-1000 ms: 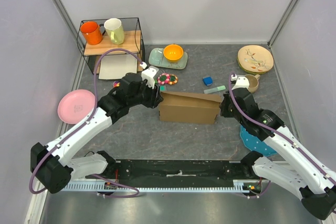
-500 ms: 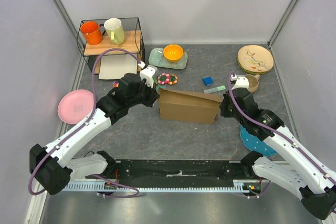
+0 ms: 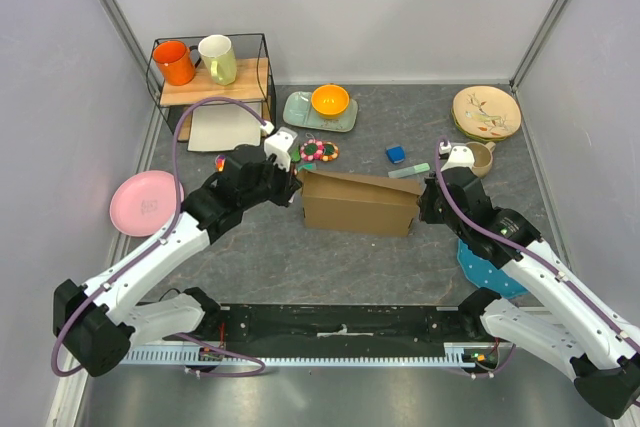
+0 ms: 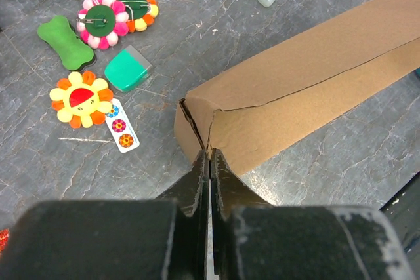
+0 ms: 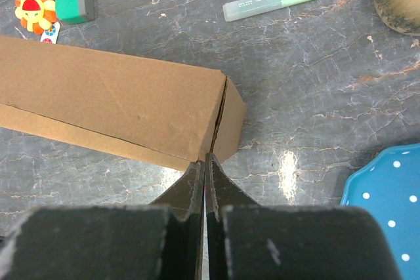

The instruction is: Fold the paper box

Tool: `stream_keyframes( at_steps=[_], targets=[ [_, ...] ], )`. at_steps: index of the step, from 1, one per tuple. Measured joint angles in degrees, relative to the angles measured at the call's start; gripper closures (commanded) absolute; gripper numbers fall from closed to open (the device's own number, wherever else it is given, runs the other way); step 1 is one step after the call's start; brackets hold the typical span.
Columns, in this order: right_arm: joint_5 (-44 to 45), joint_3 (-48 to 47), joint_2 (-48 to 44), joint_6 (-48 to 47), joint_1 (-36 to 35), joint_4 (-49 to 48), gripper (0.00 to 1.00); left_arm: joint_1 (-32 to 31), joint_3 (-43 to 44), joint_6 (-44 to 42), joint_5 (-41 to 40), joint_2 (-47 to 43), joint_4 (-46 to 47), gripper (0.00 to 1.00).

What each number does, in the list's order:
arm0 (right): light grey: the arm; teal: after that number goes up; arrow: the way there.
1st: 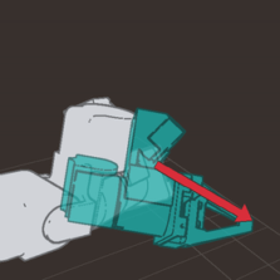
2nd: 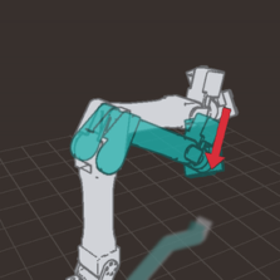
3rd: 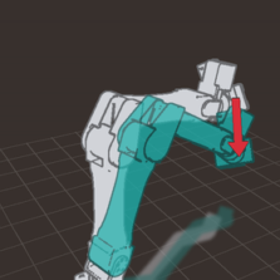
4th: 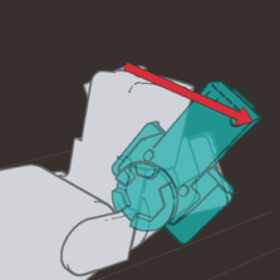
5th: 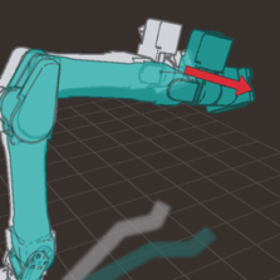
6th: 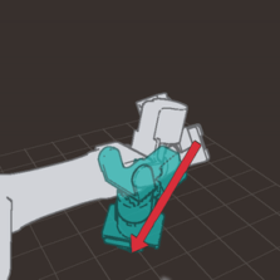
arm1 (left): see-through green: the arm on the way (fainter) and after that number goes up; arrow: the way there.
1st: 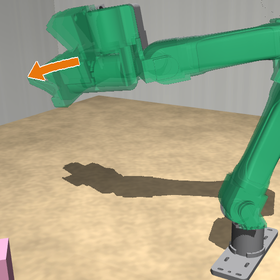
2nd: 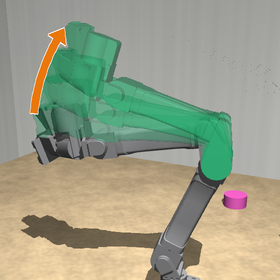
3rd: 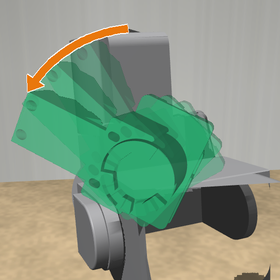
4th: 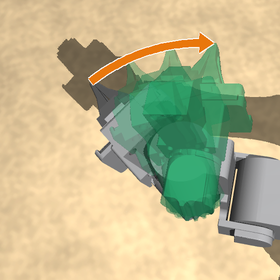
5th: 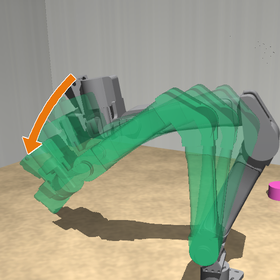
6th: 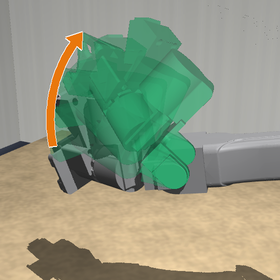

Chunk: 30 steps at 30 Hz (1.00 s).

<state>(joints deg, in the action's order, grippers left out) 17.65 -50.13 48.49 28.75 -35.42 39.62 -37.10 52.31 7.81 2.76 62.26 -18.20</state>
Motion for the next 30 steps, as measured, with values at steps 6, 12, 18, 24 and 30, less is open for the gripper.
stream_keyframes(
  at_steps=[6, 12, 18, 24, 30],
  targets=[
    [0.2, 0.0, 0.0, 0.0, 0.0, 0.0, 0.98, -1.9, -1.1, 0.1, -0.7, -0.2, 1.7, 0.98],
    [0.2, 0.0, 0.0, 0.0, 0.0, 0.0, 0.98, -3.2, -3.4, 0.7, -2.4, -0.9, 5.0, 0.98],
    [0.1, 0.0, 0.0, 0.0, 0.0, 0.0, 0.98, -3.6, -5.0, 1.1, -4.0, -1.8, 6.8, 0.98],
    [0.1, 0.1, -0.2, 0.0, 0.0, 0.1, 0.98, -3.9, -5.2, 1.0, -6.1, -2.8, 6.3, 0.98],
    [0.0, 0.1, -0.3, 0.0, 0.0, 0.2, 0.99, -3.9, -5.1, 1.0, -7.0, -3.0, 5.8, 0.98]
  ],
)
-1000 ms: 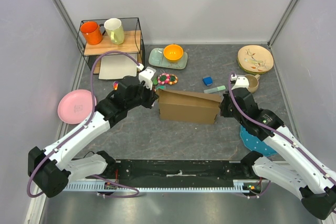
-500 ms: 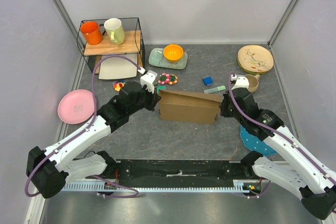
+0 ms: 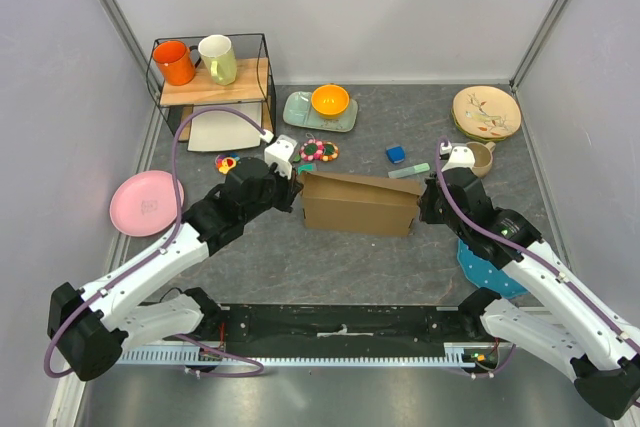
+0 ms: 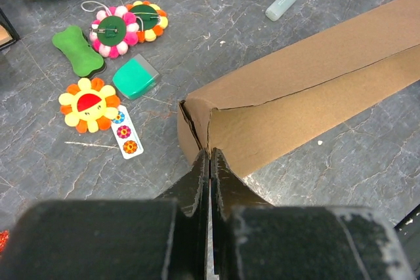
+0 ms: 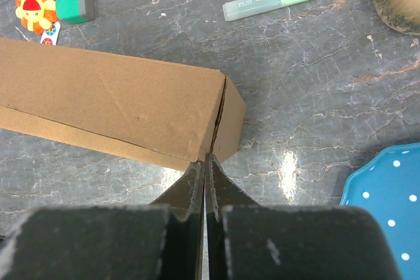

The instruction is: Fold the paper box

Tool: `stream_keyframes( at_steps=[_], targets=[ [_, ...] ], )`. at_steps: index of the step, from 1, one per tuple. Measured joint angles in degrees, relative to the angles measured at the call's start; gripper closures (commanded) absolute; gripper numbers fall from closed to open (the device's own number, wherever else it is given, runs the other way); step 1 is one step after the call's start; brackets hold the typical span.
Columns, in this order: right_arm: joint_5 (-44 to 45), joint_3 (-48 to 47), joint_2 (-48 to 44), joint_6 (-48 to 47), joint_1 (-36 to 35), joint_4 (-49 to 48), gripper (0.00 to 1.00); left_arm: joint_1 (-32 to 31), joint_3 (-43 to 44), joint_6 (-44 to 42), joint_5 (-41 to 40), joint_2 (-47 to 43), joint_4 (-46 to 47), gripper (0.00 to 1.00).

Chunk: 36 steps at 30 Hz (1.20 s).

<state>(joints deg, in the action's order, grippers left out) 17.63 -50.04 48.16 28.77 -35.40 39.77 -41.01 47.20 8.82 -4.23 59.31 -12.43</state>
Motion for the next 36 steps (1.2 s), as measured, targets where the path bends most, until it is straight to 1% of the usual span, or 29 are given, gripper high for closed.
stream_keyframes(
  at_steps=[15, 24, 28, 36],
  targets=[
    [0.0, 0.1, -0.1, 0.0, 0.0, -0.1, 0.99, 0.0, -1.9, 0.0, 0.2, -0.7, 2.5, 0.98],
    [-0.3, 0.1, -0.3, 0.0, 0.0, 0.2, 0.97, 0.0, -3.3, 1.2, -1.6, -0.6, 4.1, 0.98],
    [-0.4, 0.1, -0.4, 0.0, 0.0, 0.2, 0.94, -0.3, -4.0, 2.6, -2.3, -0.3, 5.2, 0.98],
    [-0.3, 0.1, -0.9, 0.1, 0.0, 1.4, 0.79, -1.4, -6.8, 5.5, -3.6, -1.2, 9.5, 0.98]
  ],
)
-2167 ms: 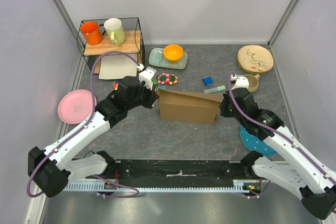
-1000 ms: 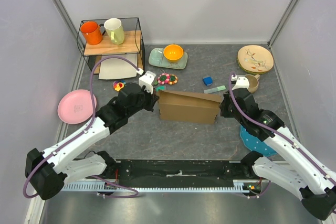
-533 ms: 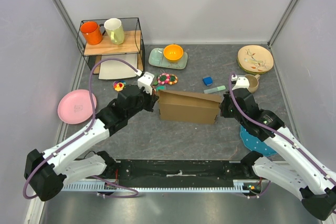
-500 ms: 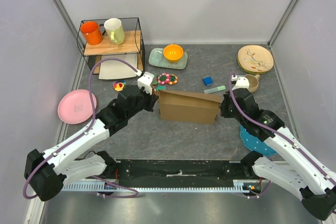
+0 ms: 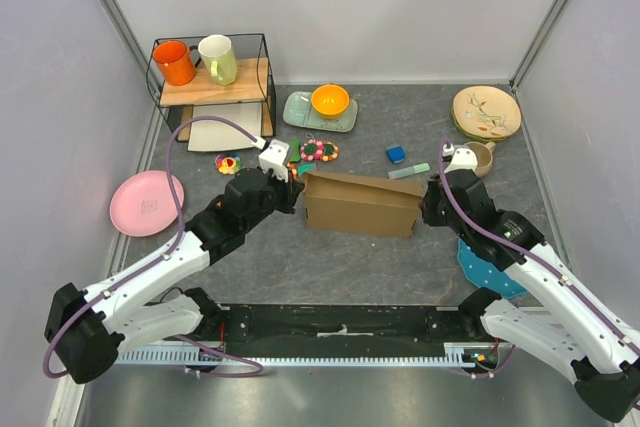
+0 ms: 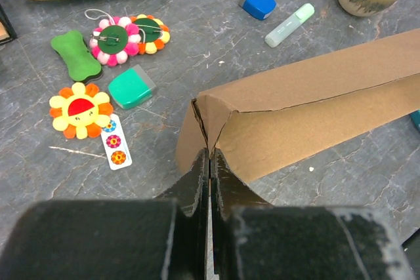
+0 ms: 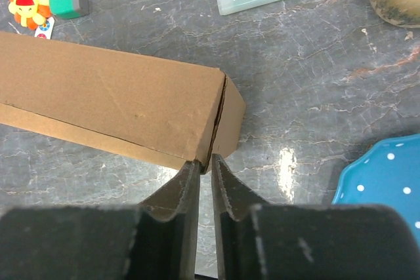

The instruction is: Fold the paper box

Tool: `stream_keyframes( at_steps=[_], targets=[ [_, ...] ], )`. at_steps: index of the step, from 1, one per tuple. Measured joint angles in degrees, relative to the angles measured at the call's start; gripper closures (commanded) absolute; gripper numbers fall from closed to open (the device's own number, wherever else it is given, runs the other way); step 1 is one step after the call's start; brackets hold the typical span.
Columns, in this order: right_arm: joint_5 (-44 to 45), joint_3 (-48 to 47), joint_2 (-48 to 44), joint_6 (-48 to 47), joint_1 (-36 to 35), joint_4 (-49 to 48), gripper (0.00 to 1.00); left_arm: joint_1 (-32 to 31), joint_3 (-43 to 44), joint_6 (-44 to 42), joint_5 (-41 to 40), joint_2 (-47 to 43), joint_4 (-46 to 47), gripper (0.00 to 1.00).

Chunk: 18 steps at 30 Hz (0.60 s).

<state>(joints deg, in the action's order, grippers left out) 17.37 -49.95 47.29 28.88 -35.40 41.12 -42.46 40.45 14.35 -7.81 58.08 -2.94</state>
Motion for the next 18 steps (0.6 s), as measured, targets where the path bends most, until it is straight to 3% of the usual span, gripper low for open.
stream_keyframes(
  at_steps=[5, 11, 18],
  targets=[
    [0.5, 0.0, -0.5, -0.1, 0.1, 0.9, 0.77, -1.7, -0.7, 1.2, -0.9, 0.5, 2.1, 0.98],
    [0.8, 0.0, -0.8, -0.1, 0.1, 1.4, 0.92, -2.4, -1.3, 2.6, -0.7, -1.3, 1.7, 0.98],
    [1.0, -0.2, -0.7, -0.2, 0.2, 1.4, 0.97, -2.6, 5.0, 2.8, 0.6, 1.0, -6.9, 0.98]
  ],
)
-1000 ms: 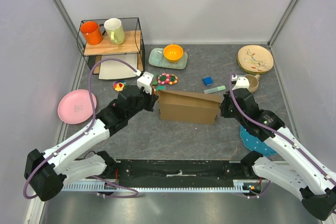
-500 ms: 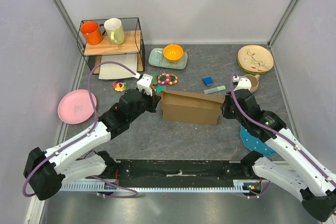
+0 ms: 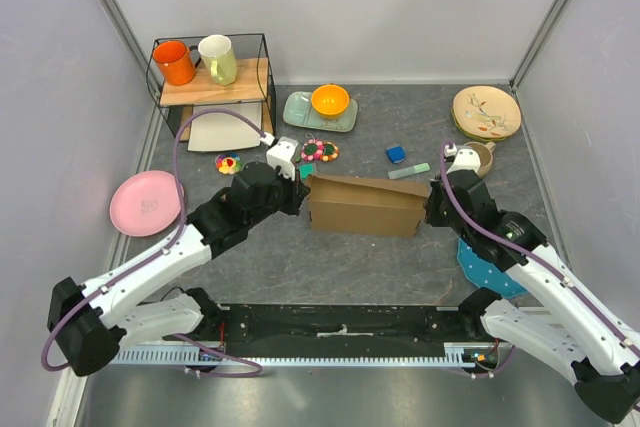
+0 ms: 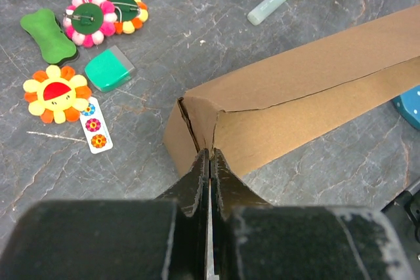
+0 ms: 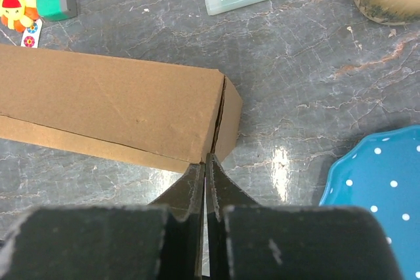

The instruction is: Fold the paper box

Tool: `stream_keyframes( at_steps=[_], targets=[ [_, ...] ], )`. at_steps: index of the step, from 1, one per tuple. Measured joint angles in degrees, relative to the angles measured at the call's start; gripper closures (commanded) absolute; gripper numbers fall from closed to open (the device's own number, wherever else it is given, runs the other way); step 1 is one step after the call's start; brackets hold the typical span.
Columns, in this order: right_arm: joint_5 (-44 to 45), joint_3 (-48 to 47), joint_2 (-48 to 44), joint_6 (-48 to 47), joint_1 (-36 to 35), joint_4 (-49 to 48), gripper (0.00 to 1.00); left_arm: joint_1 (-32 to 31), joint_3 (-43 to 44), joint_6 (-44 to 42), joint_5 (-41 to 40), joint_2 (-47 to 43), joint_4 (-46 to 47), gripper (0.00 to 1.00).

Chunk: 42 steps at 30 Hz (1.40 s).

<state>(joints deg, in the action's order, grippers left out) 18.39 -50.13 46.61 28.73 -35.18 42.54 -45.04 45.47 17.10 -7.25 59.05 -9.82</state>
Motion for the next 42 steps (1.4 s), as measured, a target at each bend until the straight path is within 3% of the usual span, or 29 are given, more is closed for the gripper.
stream_keyframes(
  at_steps=[17, 28, 32, 42],
  targets=[
    [1.0, -3.9, 2.6, -0.5, 0.1, 3.8, 0.95, -0.1, 13.6, 0.0, 3.1, 7.8, -16.5, 0.98],
    [1.4, -6.3, 3.0, -1.1, 0.1, 3.8, 0.83, 0.8, 17.3, -0.7, 3.3, 8.2, -20.1, 0.98],
    [1.4, -6.3, 3.0, -1.2, 0.0, 3.8, 0.83, 1.0, 17.7, -0.8, 3.4, 8.4, -20.2, 0.98],
    [1.9, -6.4, 3.1, -1.3, 0.0, 3.9, 0.99, 1.8, 17.7, -0.8, 4.4, 8.9, -20.2, 0.98]
  ],
)
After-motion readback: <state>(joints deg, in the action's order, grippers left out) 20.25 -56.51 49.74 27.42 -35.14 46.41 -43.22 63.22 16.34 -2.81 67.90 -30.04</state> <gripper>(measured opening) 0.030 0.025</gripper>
